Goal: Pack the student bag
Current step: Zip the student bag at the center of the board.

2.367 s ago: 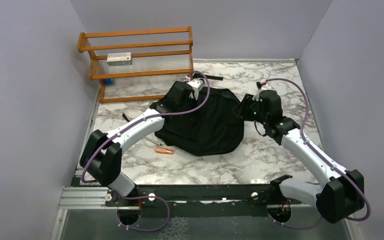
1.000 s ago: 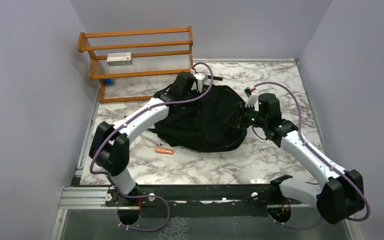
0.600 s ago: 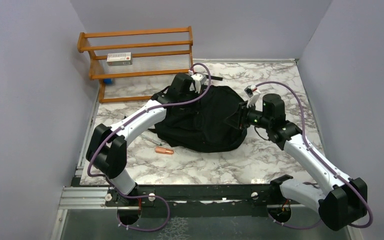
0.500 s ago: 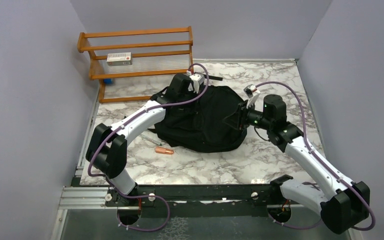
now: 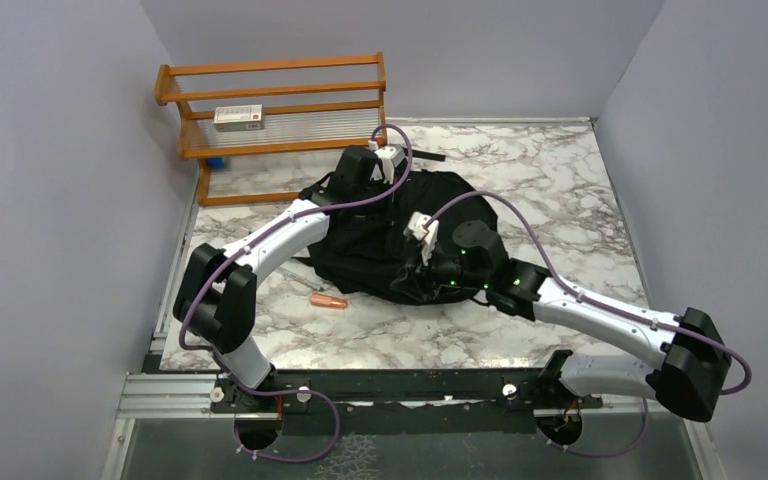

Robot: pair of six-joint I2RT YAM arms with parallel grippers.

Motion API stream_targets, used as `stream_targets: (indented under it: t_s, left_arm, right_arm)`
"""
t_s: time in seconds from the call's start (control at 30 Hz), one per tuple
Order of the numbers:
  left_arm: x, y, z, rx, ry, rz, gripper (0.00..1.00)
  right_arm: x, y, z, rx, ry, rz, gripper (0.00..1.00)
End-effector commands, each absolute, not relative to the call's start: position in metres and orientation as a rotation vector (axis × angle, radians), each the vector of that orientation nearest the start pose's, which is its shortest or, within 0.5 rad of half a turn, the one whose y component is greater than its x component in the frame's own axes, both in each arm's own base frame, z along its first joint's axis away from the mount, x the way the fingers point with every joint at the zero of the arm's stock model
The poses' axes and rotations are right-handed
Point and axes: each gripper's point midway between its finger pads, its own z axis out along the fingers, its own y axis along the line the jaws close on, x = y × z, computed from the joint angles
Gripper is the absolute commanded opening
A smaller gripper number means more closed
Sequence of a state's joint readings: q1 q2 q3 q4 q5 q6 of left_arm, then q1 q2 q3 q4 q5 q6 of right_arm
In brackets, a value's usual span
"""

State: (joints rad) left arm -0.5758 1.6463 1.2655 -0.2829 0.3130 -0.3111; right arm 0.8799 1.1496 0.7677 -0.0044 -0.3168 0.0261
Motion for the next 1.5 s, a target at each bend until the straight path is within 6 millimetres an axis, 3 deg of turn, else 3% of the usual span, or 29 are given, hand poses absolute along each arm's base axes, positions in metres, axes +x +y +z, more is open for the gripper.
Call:
stream_targets:
  t_s: [0.0, 0.1, 0.17, 0.3, 0.4, 0.5, 0.6, 0.83, 1.07, 1.23, 1.47]
  left_arm:
    - [0.348, -0.31, 0.174, 0.485, 2.215, -0.88, 0.0]
    - [0.346, -0.31, 0.175, 0.495, 2.208, -0.885, 0.0]
    - [0.345, -0.307, 0.175, 0.503, 2.207, -0.873, 0.0]
    - [0.342, -0.299, 0.166, 0.517, 2.218, -0.83, 0.0]
    - [0.336, -0.295, 0.155, 0.537, 2.233, -0.815, 0.0]
    - [0.33, -0.292, 0.144, 0.547, 2.244, -0.814, 0.0]
    - [0.326, -0.289, 0.137, 0.548, 2.252, -0.814, 0.0]
    - [0.323, -0.286, 0.131, 0.558, 2.252, -0.802, 0.0]
    - [0.323, -0.284, 0.118, 0.559, 2.281, -0.78, 0.0]
    - [0.324, -0.274, 0.092, 0.534, 2.392, -0.691, 0.0]
    - [0.306, -0.261, 0.056, 0.507, 2.535, -0.64, 0.0]
  right_arm:
    - [0.212, 0.336, 0.195, -1.114, 1.619, 0.757, 0.38]
    - [0.221, 0.338, 0.195, -1.111, 1.609, 0.709, 0.38]
    - [0.23, 0.331, 0.208, -1.029, 1.598, 0.672, 0.38]
    - [0.259, 0.286, 0.232, -0.642, 1.662, 0.519, 0.38]
    - [0.281, 0.246, 0.24, -0.402, 1.744, 0.393, 0.37]
    - [0.307, 0.219, 0.246, -0.3, 1.809, 0.354, 0.36]
    - [0.338, 0.206, 0.244, -0.31, 1.882, 0.371, 0.35]
    - [0.386, 0.238, 0.214, -0.64, 2.035, 0.464, 0.38]
    - [0.42, 0.257, 0.185, -0.805, 2.085, 0.536, 0.38]
    - [0.432, 0.257, 0.173, -0.793, 2.106, 0.518, 0.39]
    - [0.443, 0.245, 0.155, -0.685, 2.201, 0.457, 0.41]
